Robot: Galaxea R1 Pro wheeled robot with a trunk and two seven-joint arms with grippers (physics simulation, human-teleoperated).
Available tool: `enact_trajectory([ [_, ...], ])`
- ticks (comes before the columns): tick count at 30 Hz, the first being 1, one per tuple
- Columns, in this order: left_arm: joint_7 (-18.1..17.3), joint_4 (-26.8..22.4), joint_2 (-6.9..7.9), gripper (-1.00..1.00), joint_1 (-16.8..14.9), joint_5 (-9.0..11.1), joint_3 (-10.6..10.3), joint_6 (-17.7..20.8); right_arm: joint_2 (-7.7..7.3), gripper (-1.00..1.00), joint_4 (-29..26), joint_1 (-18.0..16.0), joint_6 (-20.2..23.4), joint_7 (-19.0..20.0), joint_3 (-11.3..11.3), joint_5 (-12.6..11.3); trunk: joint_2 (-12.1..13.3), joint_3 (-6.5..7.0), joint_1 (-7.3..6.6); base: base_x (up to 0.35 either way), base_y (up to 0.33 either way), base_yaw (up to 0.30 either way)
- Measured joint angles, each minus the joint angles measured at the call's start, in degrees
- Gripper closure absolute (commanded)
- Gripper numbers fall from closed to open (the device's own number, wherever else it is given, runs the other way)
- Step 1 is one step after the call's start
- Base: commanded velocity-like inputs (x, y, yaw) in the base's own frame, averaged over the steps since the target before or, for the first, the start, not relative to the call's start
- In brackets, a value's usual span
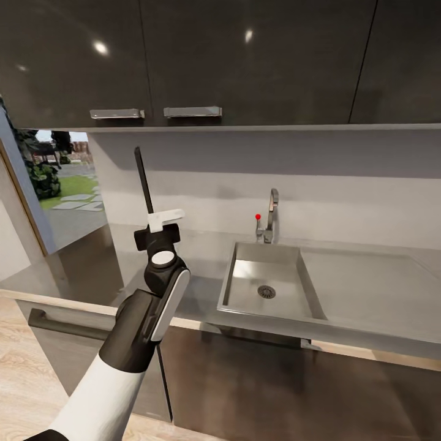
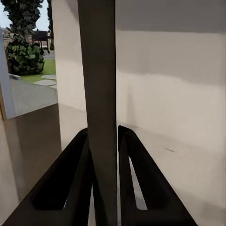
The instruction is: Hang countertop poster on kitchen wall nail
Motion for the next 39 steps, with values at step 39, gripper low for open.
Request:
enact_trajectory([
  [39,-0.6,0.1,0.00,1.00,0.0,0.2,0.7,1.1,0.00,-1.00,0.0,0.0,0.0,0.1,0.0,0.1,0.0,0.00,0.03,-0.268,0.000,-0.001],
])
